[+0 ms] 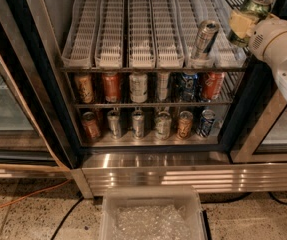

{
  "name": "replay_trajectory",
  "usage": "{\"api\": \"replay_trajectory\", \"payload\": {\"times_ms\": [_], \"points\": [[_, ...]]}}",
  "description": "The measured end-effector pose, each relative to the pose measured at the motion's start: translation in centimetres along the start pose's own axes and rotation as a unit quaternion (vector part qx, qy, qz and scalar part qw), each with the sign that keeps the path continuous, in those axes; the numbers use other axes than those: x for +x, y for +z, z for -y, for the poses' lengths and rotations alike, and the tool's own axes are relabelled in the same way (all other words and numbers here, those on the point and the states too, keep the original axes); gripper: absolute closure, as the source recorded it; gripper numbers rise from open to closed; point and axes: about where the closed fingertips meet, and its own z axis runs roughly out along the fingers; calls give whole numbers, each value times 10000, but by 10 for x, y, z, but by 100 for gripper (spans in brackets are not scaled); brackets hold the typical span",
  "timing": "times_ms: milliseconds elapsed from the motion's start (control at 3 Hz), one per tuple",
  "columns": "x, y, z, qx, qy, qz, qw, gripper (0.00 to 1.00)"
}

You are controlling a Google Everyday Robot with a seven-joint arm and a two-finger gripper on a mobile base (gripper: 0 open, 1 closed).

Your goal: Pick green can from top shelf of fridge

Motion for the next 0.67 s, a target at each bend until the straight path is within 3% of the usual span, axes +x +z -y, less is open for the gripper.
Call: {"api": "replay_trajectory", "payload": {"times_ms": [667], "points": [[-13,-63,-13,-564,-438,-105,9974,100]]}}
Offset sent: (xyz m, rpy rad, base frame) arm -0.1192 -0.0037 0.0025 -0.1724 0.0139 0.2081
